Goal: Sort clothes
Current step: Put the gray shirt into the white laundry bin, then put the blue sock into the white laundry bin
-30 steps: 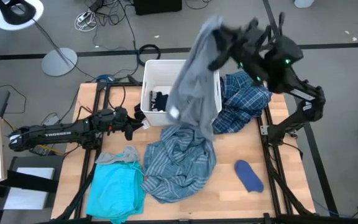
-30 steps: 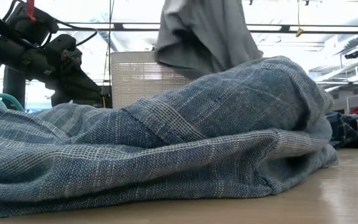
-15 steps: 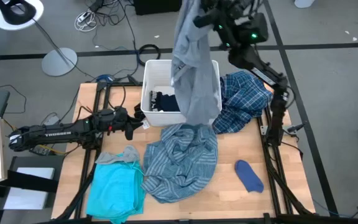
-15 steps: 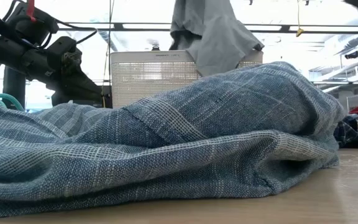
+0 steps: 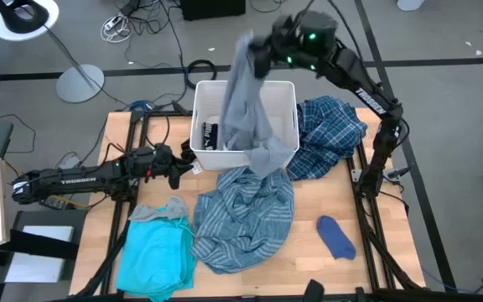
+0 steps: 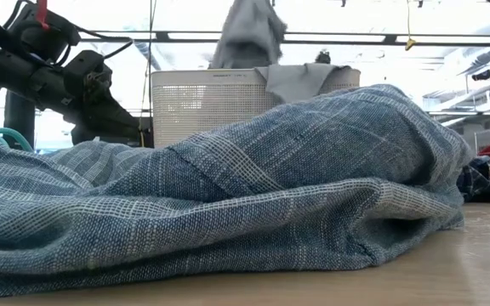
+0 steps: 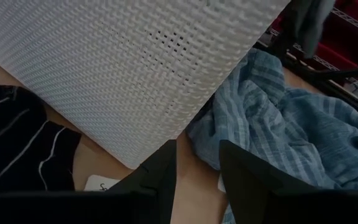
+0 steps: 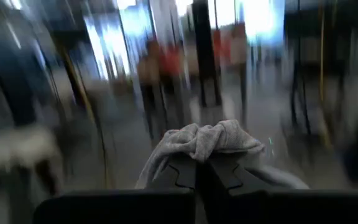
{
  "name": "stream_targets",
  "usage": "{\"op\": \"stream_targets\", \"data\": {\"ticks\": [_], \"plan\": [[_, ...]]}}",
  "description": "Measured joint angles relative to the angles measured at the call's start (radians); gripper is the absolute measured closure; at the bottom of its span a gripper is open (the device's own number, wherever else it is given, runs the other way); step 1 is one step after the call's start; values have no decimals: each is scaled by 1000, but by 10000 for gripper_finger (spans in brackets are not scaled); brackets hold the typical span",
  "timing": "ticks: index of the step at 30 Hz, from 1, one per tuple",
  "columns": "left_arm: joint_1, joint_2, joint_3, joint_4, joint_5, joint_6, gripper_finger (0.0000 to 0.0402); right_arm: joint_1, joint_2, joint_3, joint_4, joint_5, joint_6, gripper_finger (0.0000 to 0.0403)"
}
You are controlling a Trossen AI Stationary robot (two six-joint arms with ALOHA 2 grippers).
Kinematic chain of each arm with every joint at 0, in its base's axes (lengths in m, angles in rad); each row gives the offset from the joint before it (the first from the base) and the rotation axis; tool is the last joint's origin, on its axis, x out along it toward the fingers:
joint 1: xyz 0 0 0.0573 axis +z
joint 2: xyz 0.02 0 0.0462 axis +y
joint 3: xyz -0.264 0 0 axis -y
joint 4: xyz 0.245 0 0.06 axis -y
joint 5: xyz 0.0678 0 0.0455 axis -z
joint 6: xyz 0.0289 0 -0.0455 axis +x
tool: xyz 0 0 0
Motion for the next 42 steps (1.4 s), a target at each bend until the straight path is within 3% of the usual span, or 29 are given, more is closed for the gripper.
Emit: {"op": "stream_targets", "data": {"ticks": [4, 8, 13, 18, 25, 32, 42], "plan": [[0, 0, 0, 2, 0, -1, 275, 14, 31, 0, -433, 29, 5, 399], [0, 0, 0, 3, -1, -4, 275, 41, 151, -3, -680, 69, 50, 389], [0, 0, 0, 3, -1, -23, 275, 72, 330, -2, -693, 67, 18, 354], [0, 0, 0, -6, 19, -25, 275, 80, 487, -2, -656, 58, 33, 290], [0, 0, 0, -5, 19, -9, 275, 57, 614, -2, -652, -53, 61, 199], [0, 0, 0, -5, 19, -5, 275, 43, 579, -2, -645, -74, 80, 152], [0, 0, 0, -4, 19, -6, 275, 48, 306, -1, -675, -58, 155, 148]]}}
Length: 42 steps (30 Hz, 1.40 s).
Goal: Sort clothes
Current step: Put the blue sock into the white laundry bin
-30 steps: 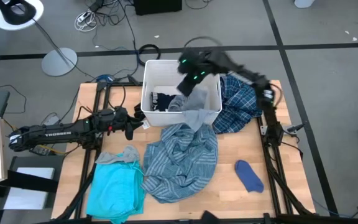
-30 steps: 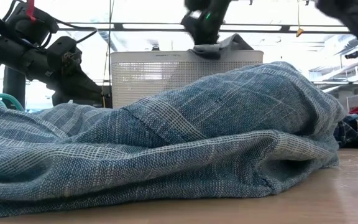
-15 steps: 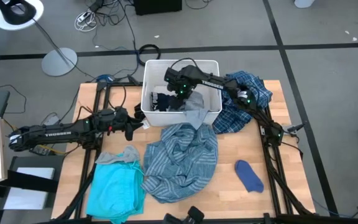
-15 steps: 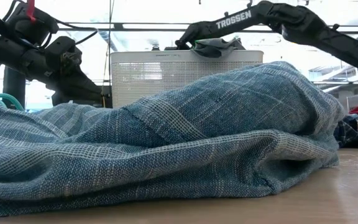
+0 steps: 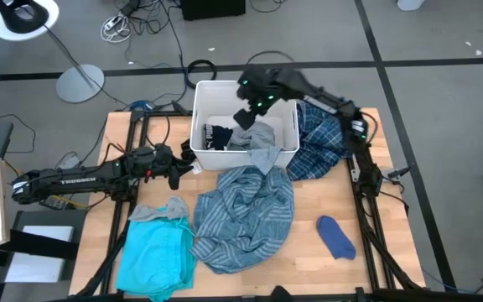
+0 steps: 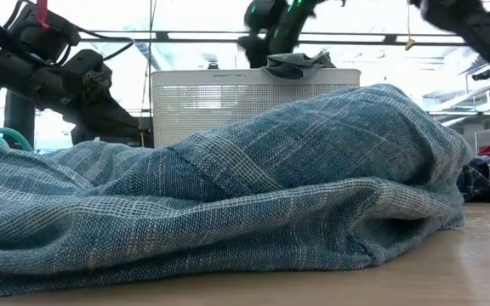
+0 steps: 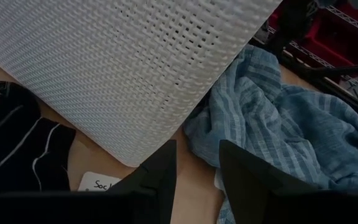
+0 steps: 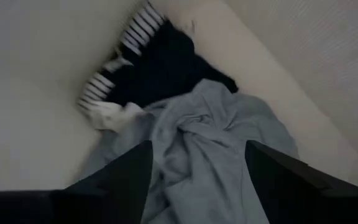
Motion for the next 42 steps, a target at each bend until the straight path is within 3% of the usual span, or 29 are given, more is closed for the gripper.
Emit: {"op": "stream_targets", "data": {"ticks": [7, 12, 15, 18, 23, 25, 29, 37, 42], "plan": [[0, 0, 0, 2, 0, -12, 275, 50, -102, 1, -73, 17, 26, 171], [0, 0, 0, 1, 0, -16, 275, 80, -89, 1, -206, 159, 2, 176], [0, 0, 0, -1, 0, -19, 275, 84, -54, 0, -278, 185, -1, 186], [0, 0, 0, -1, 0, -19, 275, 84, -16, 0, -279, 185, -25, 233], [0, 0, 0, -1, 0, -19, 275, 84, 40, 0, -281, 197, -118, 367], [0, 0, 0, -3, 0, -19, 275, 82, 54, -1, -280, 212, -142, 391], [0, 0, 0, -4, 0, -19, 275, 73, 66, -1, -281, 221, -151, 380], [0, 0, 0, -1, 0, -19, 275, 68, 68, -1, -273, 290, -98, 396], [0, 0, 0, -1, 0, -19, 275, 65, 69, -69, -220, 281, -82, 400]]}}
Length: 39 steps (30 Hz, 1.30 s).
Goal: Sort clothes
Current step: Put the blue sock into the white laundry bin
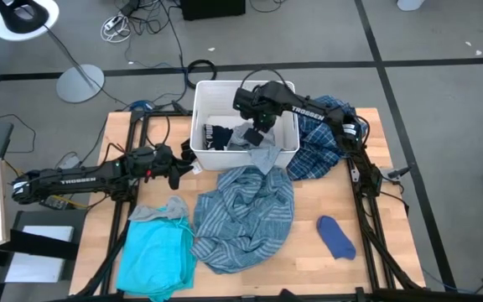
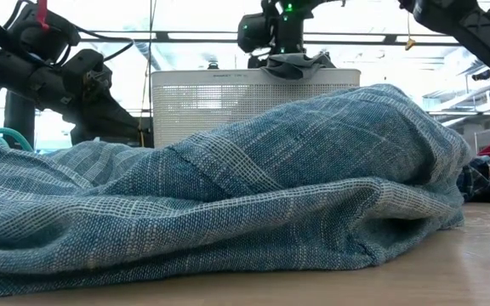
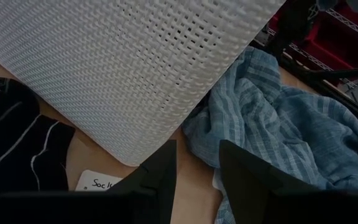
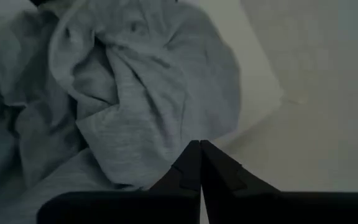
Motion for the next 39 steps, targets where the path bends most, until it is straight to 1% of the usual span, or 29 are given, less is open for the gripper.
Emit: {"op": "stream_targets", "data": {"ticks": [3, 8, 12, 15, 18, 21, 24, 27, 30, 34, 39], "plan": [[0, 0, 0, 0, 0, 0, 275, -10, 0, -79, 68, -57, -5, 399], [0, 0, 0, -2, 0, 0, 275, -47, 0, -195, 147, -217, 9, 401], [0, 0, 0, -1, 0, 0, 275, -69, 0, -313, 208, -236, 49, 401], [0, 0, 0, 1, 0, 0, 275, -77, 0, -405, 279, -206, 64, 401], [0, 0, 0, 1, 0, 0, 275, -75, 0, -485, 367, -146, 63, 401], [0, 0, 0, 1, 0, 0, 275, -62, 0, -544, 437, -61, 56, 401], [0, 0, 0, 2, 0, 0, 275, -49, -1, -578, 476, 52, 53, 401], [0, 0, 0, 1, 0, 0, 275, -42, 0, -567, 431, 132, 46, 401], [0, 0, 0, 1, 0, 0, 275, -42, -3, -497, 317, 206, 60, 401], [0, 0, 0, 0, 0, 0, 275, -42, -22, -347, 191, 288, 64, 401], [0, 0, 0, 0, 0, 0, 275, -32, -64, -128, 136, 332, 61, 401]]}}
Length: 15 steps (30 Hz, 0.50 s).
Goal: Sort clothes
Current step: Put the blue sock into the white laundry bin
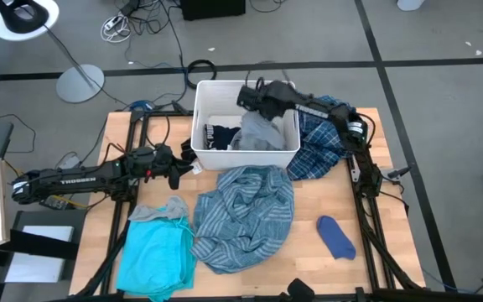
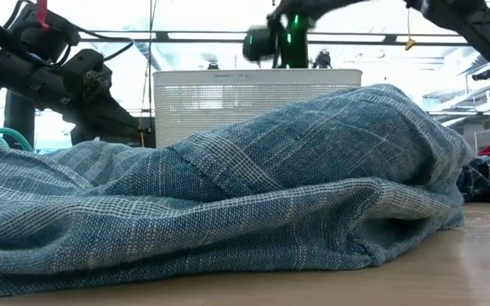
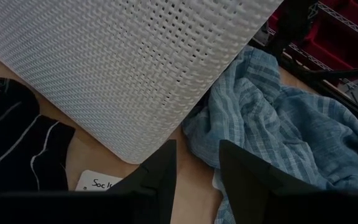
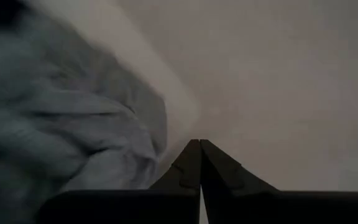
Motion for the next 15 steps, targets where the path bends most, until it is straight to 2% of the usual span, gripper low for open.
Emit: {"op": "stream_targets", "data": {"ticks": [4, 8, 13, 15], "plan": [[0, 0, 0, 0, 0, 0, 275, 23, -53, 137, -17, -1, -7, 399], [0, 0, 0, -8, 0, 0, 275, 59, -137, 199, -62, 6, -7, 401], [0, 0, 0, -2, 0, 0, 275, 110, -238, 201, -62, 202, 63, 401], [0, 0, 0, -2, 0, 0, 275, 117, -253, 201, -67, 229, 71, 400]]}}
